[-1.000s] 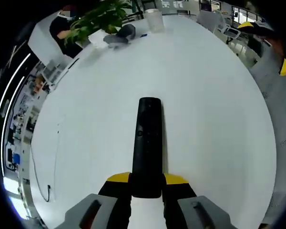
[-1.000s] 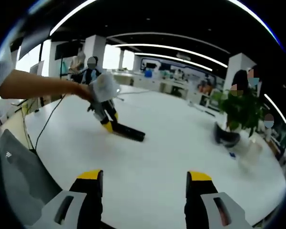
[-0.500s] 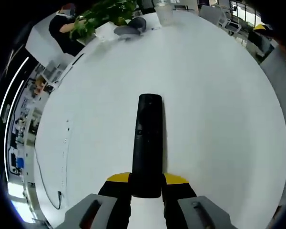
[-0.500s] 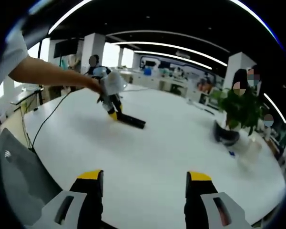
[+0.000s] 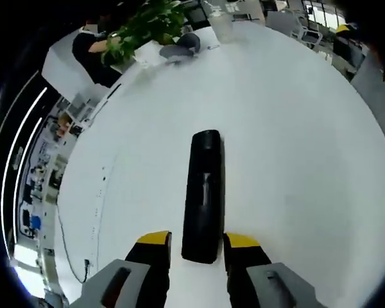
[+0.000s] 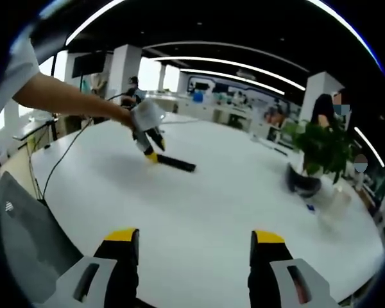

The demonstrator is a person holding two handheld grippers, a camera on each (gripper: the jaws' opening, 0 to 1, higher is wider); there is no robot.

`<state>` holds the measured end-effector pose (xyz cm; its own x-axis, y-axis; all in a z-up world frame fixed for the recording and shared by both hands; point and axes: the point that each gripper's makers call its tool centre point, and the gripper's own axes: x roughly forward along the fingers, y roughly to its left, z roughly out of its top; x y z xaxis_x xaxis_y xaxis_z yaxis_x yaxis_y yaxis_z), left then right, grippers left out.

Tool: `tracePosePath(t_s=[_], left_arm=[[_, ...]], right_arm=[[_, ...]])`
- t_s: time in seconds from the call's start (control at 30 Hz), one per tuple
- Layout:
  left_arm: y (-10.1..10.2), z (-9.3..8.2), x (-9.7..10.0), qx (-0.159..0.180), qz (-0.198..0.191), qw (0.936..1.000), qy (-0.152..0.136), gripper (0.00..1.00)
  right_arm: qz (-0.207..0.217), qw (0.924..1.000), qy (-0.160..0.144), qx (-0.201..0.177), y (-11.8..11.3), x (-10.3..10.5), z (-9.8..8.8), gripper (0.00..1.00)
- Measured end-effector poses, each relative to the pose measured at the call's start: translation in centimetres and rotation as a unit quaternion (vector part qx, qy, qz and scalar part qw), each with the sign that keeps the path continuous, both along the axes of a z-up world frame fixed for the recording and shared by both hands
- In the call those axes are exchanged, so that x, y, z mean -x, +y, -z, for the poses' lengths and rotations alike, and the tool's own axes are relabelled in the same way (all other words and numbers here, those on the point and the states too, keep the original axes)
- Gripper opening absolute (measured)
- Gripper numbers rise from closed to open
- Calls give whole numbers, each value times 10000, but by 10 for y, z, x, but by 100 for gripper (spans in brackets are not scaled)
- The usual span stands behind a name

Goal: Press the specified remote control buttons in sequence, fully releasing each button before pressing the next.

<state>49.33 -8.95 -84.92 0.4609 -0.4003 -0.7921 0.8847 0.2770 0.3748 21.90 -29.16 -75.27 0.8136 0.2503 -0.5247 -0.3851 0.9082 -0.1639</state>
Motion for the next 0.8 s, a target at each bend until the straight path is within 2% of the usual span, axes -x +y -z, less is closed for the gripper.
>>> tracePosePath(t_s=[0.07, 0.1, 0.17, 0.23, 0.3, 0.37, 0.4, 0.47, 0.5, 0.53, 0.57, 0.67, 0.77, 0.8], left_arm=[[1, -2, 6, 483, -284, 9984, 45, 55], [1, -2, 8, 548, -338, 9979, 48, 61], [2, -10, 11, 883, -539, 9943, -250, 75], [4, -22, 19, 1339, -867, 9867, -324, 82], [8, -42, 28, 1806, -1196, 9753, -444, 87], [12, -61, 41, 2266, -1479, 9611, -548, 98], [15, -74, 48, 2471, -1626, 9528, -688, 100], [22, -87, 57, 2750, -1864, 9399, -782, 100], [24, -94, 69, 2967, -1963, 9317, -741, 100], [27, -98, 74, 3033, -2037, 9281, -716, 100], [33, -106, 85, 3070, -2155, 9234, -815, 100], [41, -123, 110, 3147, -2226, 9172, -1007, 100], [47, -137, 131, 3354, -2411, 9040, -1108, 100], [50, -143, 142, 3445, -2542, 8962, -1161, 100]], right_arm=[[12, 10000, -46, -11, 0, 0, -2, 69], [18, 10000, -56, -14, -1, 0, -2, 69], [22, 9999, -97, -40, -1, -1, -4, 70], [24, 9999, -131, -55, -1, -1, -6, 70], [37, 9998, -188, -75, -1, -1, -8, 71], [60, 9996, -251, -95, -2, -1, -11, 72], [79, 9995, -286, -132, -2, -2, -12, 73], [112, 9993, -335, -141, -4, -2, -15, 74], [130, 9992, -361, -146, -4, -2, -16, 75], [137, 9990, -395, -181, -4, -2, -17, 76], [136, 9988, -414, -204, -4, -2, -18, 78], [117, 9978, -577, -305, -3, -3, -24, 85], [130, 9972, -673, -298, -3, -5, -26, 93], [133, 9971, -697, -291, -3, -6, -27, 95]])
